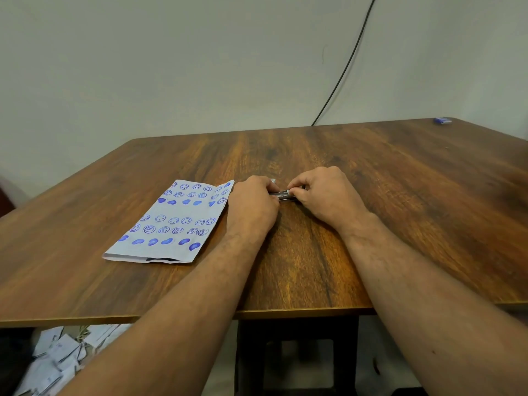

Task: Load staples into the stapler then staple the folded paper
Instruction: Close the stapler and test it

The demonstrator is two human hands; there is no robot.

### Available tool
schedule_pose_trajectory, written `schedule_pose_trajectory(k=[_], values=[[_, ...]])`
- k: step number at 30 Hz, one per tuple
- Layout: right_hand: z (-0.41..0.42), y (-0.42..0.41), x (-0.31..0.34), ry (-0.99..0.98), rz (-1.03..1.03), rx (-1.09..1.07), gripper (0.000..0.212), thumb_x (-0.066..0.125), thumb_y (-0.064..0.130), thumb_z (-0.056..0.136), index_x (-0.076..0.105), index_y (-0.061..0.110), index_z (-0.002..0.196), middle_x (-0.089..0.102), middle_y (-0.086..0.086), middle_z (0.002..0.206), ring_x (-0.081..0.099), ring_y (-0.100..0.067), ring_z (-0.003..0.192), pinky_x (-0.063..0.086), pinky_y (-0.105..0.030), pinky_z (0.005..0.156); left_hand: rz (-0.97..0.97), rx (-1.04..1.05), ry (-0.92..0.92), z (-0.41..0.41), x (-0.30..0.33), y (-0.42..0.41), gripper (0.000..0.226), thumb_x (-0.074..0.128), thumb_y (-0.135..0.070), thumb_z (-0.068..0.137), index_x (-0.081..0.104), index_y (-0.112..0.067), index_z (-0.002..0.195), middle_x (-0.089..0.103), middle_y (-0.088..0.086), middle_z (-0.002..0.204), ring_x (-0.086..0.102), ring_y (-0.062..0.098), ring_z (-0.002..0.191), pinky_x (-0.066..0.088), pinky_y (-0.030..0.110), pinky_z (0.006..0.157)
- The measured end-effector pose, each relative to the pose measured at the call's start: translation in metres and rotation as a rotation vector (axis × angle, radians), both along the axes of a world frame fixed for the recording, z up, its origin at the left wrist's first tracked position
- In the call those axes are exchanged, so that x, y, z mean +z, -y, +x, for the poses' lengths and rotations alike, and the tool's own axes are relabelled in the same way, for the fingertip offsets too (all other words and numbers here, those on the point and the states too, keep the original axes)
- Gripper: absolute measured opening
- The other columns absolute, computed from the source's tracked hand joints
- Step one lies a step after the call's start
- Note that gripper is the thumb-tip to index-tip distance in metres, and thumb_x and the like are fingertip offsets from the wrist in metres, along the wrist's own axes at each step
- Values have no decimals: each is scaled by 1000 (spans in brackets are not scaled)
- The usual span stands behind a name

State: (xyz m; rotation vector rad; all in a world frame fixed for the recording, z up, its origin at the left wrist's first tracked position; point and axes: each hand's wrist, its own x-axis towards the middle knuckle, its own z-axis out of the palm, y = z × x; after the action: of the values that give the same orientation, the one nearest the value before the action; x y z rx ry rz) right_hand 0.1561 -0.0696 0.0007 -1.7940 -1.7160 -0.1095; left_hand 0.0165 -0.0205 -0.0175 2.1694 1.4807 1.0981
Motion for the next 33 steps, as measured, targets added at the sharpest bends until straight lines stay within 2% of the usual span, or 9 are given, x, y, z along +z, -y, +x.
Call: schedule_pose_trajectory(k=[3,9,13,18,21,24,27,30,33], values=[[0,0,0,4,-10,-4,18,63,26,94,79,26,103,76,6,98,63,-11,89,52,-38,92,-16,-14,0,0,1,-1,20,68,-15,88,78,-25,102,74,-1,103,63,15,97,45,27,82],[0,0,1,31,-27,-1,16,65,28,93,80,28,101,76,6,97,62,-12,88,53,-38,89,-35,-30,9,0,1,-2,19,67,-15,88,78,-27,99,74,-2,102,63,17,97,52,35,88],[0,1,0,36,-36,5,18,65,29,94,79,26,105,75,6,100,57,-8,84,52,-34,86,-34,-19,32,-1,-1,-4,19,68,-17,85,78,-28,96,74,-3,98,64,16,94,50,31,84],[0,0,0,37,-44,-4,19,65,30,93,79,26,105,76,4,103,63,-14,91,53,-41,90,-57,-22,42,0,-1,-4,18,68,-17,85,78,-28,96,74,-4,96,64,12,89,49,29,81],[-1,1,0,25,-45,-2,20,64,29,94,79,25,106,75,5,104,62,-12,90,53,-39,91,-49,-16,50,0,-2,-4,18,68,-18,84,78,-27,95,75,-3,96,65,14,89,51,31,82],[-1,3,-1,19,2,0,22,60,25,93,79,24,105,73,10,88,56,-2,71,49,-27,78,-59,-17,54,-1,-2,-4,18,69,-19,85,78,-27,98,75,-4,96,65,12,87,50,29,81],[-2,5,-1,12,12,-14,21,58,22,91,78,25,98,55,20,66,49,2,57,40,-21,63,-61,-21,51,-1,-1,-3,20,69,-18,86,78,-26,102,75,-3,98,65,11,88,52,30,84],[-4,4,-1,42,-12,-25,21,57,22,88,77,26,93,56,17,65,50,1,58,47,-25,66,-86,-27,57,-2,2,0,27,65,-11,84,79,-25,102,75,-2,99,65,12,88,53,31,85],[-3,3,-2,51,-24,-22,24,55,21,88,78,25,94,55,16,63,48,0,56,44,-25,66,-117,-36,87,-3,4,0,30,63,-8,80,79,-24,100,76,-3,98,65,11,88,53,29,83]])
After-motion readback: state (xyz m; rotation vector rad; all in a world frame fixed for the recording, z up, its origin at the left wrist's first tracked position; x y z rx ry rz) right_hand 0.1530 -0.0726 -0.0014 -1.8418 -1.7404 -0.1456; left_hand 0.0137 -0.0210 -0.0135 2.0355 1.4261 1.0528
